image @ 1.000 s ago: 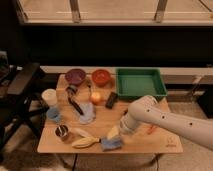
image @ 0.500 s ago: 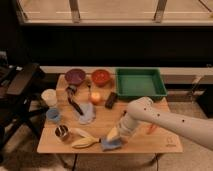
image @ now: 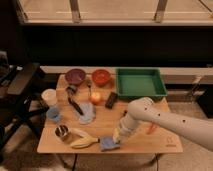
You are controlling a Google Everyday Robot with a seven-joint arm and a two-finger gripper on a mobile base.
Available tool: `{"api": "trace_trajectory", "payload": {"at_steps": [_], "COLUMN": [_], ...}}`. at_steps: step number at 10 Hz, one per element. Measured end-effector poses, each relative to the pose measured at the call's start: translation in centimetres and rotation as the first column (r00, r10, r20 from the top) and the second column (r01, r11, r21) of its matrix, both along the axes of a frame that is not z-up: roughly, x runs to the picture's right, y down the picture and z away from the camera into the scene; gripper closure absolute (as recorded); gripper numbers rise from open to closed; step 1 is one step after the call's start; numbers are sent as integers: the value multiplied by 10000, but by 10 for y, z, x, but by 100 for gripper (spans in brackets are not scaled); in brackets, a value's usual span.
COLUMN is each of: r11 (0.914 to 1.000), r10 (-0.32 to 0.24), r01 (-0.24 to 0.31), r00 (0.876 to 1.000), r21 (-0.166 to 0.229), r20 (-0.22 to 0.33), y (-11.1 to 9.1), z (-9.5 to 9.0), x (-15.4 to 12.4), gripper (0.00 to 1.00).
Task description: Place sponge in table surface
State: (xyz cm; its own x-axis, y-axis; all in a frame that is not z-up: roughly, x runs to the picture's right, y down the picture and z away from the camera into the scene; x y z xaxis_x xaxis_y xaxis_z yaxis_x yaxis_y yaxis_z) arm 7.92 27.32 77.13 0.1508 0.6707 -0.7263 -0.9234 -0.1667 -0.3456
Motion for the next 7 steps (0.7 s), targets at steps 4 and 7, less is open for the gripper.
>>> {"api": "trace_trajectory", "payload": {"at_steps": [4, 7], "r11": [9994, 9937], "r10": [277, 661], "r01": [-277, -644], "r00": [9996, 9977], "r21": [225, 915], "r20": [-8, -156], "y": [-26, -88], "z": [-16, -47], "x": [18, 48], "gripper": [100, 100]}}
